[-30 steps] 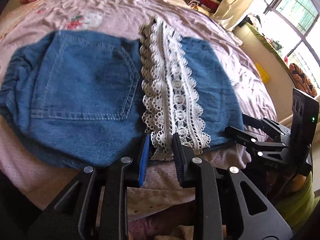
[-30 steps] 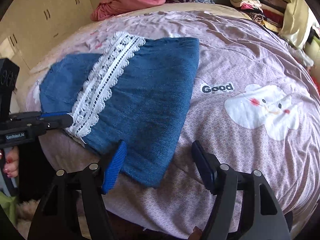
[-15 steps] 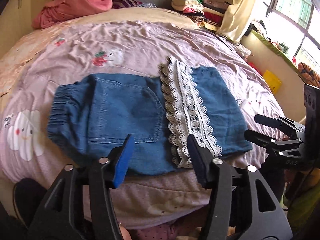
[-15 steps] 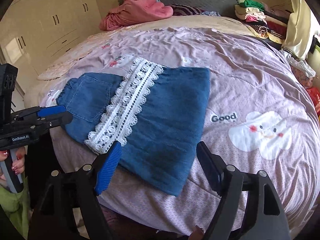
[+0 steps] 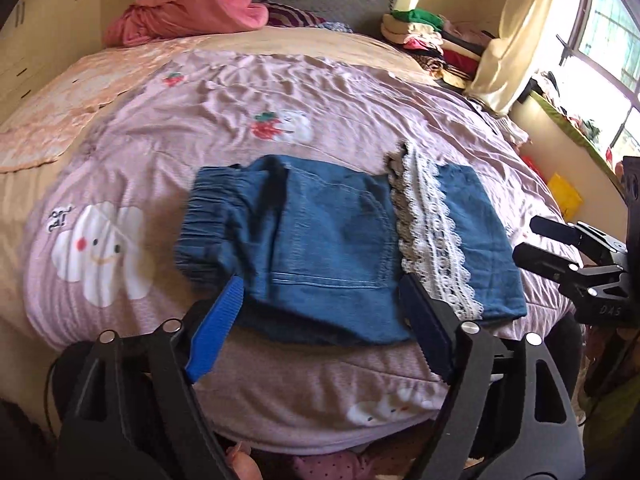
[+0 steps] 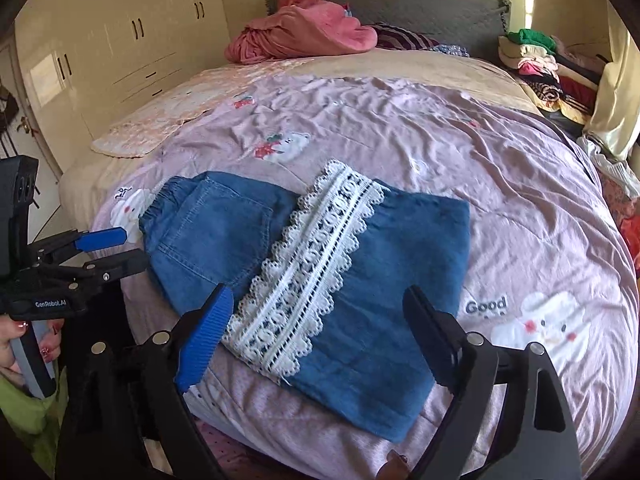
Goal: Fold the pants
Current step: 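Move both tools open toward the elastic waistband of the pants, then grasp the waistband with the right tool while the left tool grasps the denim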
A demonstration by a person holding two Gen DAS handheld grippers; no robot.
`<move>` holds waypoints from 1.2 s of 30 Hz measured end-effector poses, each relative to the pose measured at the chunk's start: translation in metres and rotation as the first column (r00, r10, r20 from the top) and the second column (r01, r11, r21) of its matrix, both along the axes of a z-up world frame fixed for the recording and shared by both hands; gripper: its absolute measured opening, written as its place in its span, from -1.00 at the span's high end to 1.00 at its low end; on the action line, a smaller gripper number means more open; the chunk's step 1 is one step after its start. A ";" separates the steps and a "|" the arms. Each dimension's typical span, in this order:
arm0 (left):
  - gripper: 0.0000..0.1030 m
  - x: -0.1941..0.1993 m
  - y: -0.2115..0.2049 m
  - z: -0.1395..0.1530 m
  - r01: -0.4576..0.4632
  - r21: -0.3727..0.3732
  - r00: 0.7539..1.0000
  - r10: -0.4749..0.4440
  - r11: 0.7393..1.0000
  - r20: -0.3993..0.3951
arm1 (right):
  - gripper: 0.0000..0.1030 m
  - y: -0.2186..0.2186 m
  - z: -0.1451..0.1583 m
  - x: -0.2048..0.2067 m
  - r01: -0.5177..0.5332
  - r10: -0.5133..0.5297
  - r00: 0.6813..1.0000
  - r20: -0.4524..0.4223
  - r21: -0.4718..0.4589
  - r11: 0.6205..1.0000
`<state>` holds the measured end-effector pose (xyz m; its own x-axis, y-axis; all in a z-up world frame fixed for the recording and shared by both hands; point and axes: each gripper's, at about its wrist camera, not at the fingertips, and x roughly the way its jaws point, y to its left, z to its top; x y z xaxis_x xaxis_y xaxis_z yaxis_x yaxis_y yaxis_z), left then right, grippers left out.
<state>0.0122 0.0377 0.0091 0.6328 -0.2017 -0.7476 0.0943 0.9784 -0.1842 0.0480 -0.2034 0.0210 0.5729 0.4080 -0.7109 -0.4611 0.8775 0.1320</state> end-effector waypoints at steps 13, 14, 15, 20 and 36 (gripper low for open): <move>-0.73 0.001 0.050 -0.008 -0.111 -0.031 0.994 0.110 0.993 -0.016 | -0.76 0.060 0.015 0.023 -0.082 0.085 0.996 0.043 -0.048 0.995; -0.73 0.002 0.054 -0.010 -0.120 -0.033 0.993 0.119 0.992 -0.020 | -0.77 0.065 0.016 0.026 -0.090 0.092 0.995 0.044 -0.049 0.995; -0.73 0.003 0.056 -0.011 -0.124 -0.037 0.992 0.123 0.992 -0.024 | -0.77 0.070 0.016 0.029 -0.098 0.100 0.994 0.044 -0.050 0.994; -0.75 0.006 0.067 -0.018 -0.147 -0.043 0.989 0.146 0.988 -0.035 | -0.79 0.090 0.018 0.039 -0.127 0.130 0.990 0.046 -0.058 0.990; -0.74 0.025 0.070 -0.045 -0.117 -0.092 0.993 0.114 0.989 -0.041 | -0.80 0.136 0.003 0.083 -0.275 0.274 0.961 -0.046 -0.021 0.961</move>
<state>0.0372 0.1081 -0.0355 0.6290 -0.1994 -0.7514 -0.0268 0.9604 -0.2773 0.1312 -0.0673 0.0241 0.4110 0.5256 -0.7449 -0.6793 0.7215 0.1344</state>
